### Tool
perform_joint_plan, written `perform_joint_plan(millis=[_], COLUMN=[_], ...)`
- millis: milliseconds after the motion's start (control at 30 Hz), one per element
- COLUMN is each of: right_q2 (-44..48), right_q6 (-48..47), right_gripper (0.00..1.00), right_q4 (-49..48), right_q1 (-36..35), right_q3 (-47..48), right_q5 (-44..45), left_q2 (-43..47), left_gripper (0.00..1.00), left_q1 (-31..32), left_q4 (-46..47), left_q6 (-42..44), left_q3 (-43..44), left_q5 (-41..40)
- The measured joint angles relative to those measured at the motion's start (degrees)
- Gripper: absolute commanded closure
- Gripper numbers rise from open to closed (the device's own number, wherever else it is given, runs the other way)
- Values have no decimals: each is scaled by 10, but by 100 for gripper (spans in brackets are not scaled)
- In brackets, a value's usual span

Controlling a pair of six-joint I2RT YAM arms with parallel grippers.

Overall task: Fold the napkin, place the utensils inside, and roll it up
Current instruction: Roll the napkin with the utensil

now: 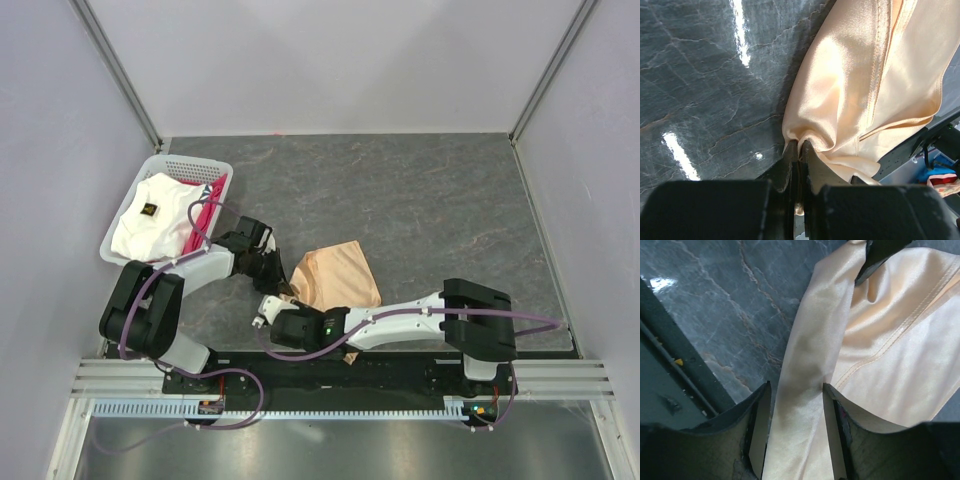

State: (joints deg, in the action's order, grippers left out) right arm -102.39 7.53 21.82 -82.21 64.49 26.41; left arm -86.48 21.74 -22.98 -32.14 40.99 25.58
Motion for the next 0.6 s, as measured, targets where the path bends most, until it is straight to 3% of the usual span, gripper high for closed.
perform_joint_plan(millis=[133, 500, 600], right_q2=[-9, -36, -36], right_q6=[-1, 0, 4], right_gripper=[53, 53, 58], right_q4=[-2, -17, -21], right_q1=[0, 17, 31], right_q3=[2, 2, 2], right_q5=[11, -10, -23], left_q2=[0, -1, -1], left_gripper=[98, 98, 98], left_q1=[0, 0, 0], left_q4=[-5, -9, -9], left_q6=[0, 1, 4], left_q3=[2, 3, 3], left_q5=[0, 0, 0])
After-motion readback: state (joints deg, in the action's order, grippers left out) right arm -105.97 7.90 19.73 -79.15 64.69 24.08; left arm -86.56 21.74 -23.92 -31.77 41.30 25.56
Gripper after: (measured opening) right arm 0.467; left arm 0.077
